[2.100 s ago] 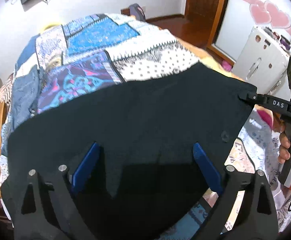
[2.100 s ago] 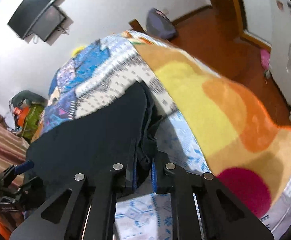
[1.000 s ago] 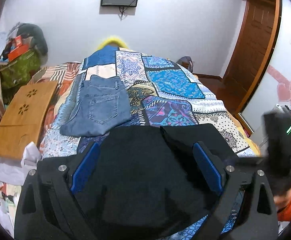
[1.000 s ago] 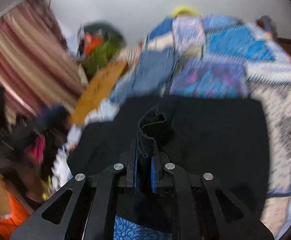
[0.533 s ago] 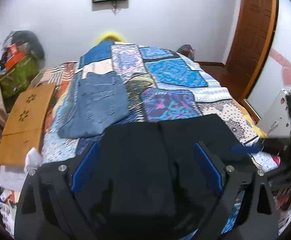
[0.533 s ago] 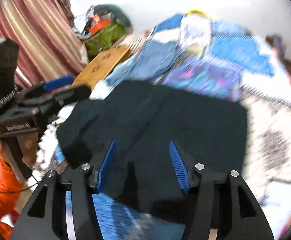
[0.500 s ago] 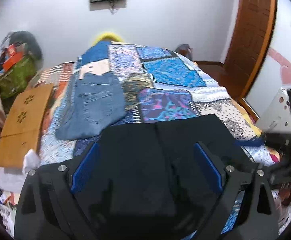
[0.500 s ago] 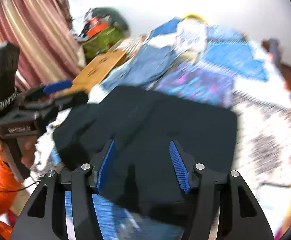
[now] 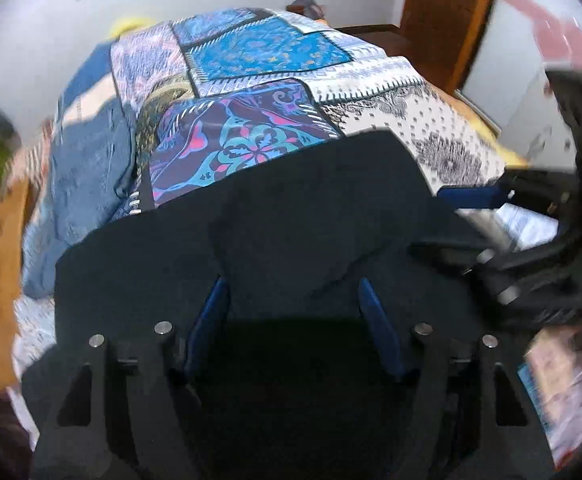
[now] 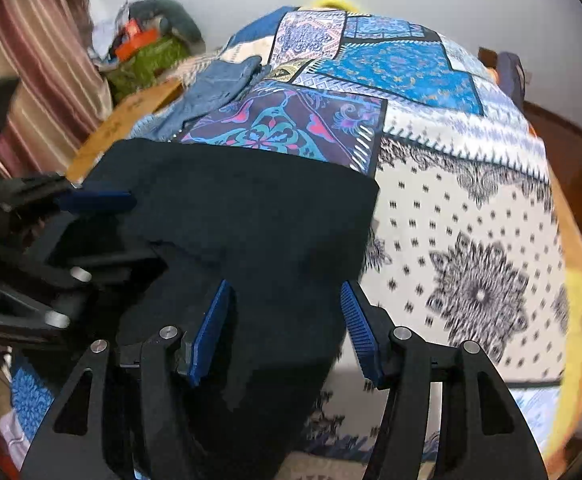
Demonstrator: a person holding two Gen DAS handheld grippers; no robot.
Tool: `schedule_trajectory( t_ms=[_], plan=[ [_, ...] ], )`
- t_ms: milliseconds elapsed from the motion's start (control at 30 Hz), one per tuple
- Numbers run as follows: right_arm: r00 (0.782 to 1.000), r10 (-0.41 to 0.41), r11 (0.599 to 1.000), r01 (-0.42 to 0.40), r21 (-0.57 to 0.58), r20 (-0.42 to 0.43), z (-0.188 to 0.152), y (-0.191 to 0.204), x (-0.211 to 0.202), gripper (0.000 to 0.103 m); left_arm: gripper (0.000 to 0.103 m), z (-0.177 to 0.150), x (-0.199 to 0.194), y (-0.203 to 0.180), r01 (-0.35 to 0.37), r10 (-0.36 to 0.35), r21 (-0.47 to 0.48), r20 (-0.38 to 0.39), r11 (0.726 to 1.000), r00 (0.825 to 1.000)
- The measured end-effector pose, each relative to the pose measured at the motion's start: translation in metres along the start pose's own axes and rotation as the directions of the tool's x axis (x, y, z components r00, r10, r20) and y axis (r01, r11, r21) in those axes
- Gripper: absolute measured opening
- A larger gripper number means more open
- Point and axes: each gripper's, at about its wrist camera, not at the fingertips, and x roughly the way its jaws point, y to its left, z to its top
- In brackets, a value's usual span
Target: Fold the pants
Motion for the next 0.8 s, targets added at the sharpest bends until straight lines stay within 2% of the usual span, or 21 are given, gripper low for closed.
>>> schedule_trajectory(
  t_ms=[167,233,300,333,400,500,600,700,800],
  plan=[
    [0.999,0.046,0.997,-0.046,0.055,-0.01,-0.019,-0.012,-0.011,0.054,0.07,-0.016,-0.009,0.005,0.0,0.0,-0.002,0.003,1.0,1.0],
    [0.999,0.043,0.997,-0.042,0.064,-0.01,-0.025,-0.013,-0.016,0.054,0.075,-0.021,-0.011,0.009,-0.01,0.01,-0.016,0.01,1.0,1.0],
    [1.0,0.023,0.998,-0.023,0.053,-0.009,-0.027,-0.011,-0.022,0.054,0.076,-0.028,-0.016,0.016,-0.023,0.024,-0.058,0.005,0.998,1.0],
    [1.0,0.003,0.999,-0.003,0.045,-0.006,-0.026,-0.009,-0.026,0.054,0.076,-0.03,-0.021,0.025,-0.009,0.008,-0.112,-0.007,0.994,1.0],
    [0.999,-0.03,0.999,0.03,0.024,0.027,-0.018,0.0,-0.038,0.054,0.075,-0.032,-0.031,0.04,0.002,-0.004,-0.191,-0.009,0.982,1.0],
    [0.995,-0.014,1.0,0.012,0.014,0.095,-0.002,0.011,-0.057,0.054,0.075,-0.039,-0.068,0.07,-0.044,0.068,-0.296,0.072,0.954,0.995],
    [0.985,0.013,1.0,-0.01,-0.017,0.17,0.014,0.033,-0.076,0.054,0.075,-0.052,-0.104,0.094,-0.09,0.146,-0.353,0.135,0.931,0.98],
    [0.974,0.054,0.997,-0.042,-0.057,0.219,0.028,0.059,-0.083,0.055,0.082,-0.076,-0.135,0.122,-0.125,0.209,-0.408,0.169,0.905,0.963],
    [0.968,0.089,0.994,-0.07,-0.088,0.233,0.037,0.083,-0.079,0.056,0.087,-0.11,-0.155,0.156,-0.151,0.265,-0.489,0.171,0.859,0.949]
  ],
)
